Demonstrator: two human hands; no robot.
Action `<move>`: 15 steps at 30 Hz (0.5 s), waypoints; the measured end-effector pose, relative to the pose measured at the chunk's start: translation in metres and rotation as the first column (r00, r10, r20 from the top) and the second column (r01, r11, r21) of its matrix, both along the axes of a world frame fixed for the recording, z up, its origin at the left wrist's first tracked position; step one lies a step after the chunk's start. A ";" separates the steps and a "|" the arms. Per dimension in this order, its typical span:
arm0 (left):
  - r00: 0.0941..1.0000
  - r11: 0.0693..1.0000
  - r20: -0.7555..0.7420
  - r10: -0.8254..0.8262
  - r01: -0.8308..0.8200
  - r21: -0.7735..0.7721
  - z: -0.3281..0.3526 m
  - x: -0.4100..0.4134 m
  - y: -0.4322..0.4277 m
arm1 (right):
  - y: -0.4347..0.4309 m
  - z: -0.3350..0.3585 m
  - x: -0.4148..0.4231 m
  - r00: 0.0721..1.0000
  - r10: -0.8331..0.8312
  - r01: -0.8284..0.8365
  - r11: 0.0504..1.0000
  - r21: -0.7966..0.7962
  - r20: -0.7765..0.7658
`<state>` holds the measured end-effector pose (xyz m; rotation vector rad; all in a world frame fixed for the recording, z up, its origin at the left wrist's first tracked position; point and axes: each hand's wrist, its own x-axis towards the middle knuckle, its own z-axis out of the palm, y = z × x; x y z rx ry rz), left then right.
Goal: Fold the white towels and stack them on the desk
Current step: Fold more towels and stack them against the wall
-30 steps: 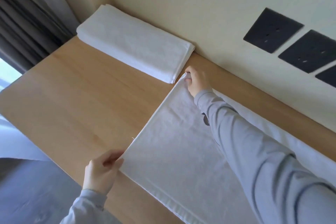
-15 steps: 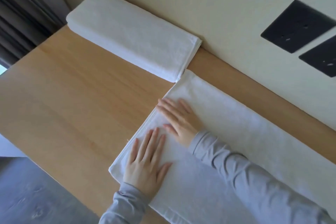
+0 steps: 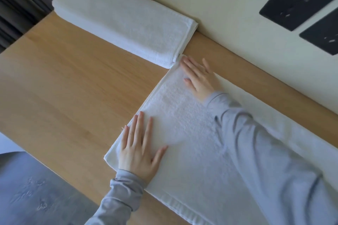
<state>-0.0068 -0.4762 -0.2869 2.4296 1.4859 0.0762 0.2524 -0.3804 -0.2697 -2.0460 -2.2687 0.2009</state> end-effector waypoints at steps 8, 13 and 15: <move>0.998 1.000 -0.063 0.010 -0.008 0.030 0.004 0.004 0.000 | -0.131 -0.012 -0.055 0.925 0.380 -0.380 0.925 0.001 -0.018; 0.997 0.998 -0.075 0.036 -0.033 0.052 0.000 0.008 -0.003 | -0.128 -0.009 0.098 0.973 -0.193 0.207 0.973 -0.104 0.128; 0.995 0.997 -0.090 0.049 -0.045 0.056 0.002 0.011 -0.002 | -0.127 -0.008 0.123 0.937 -0.316 0.339 0.927 -0.161 0.149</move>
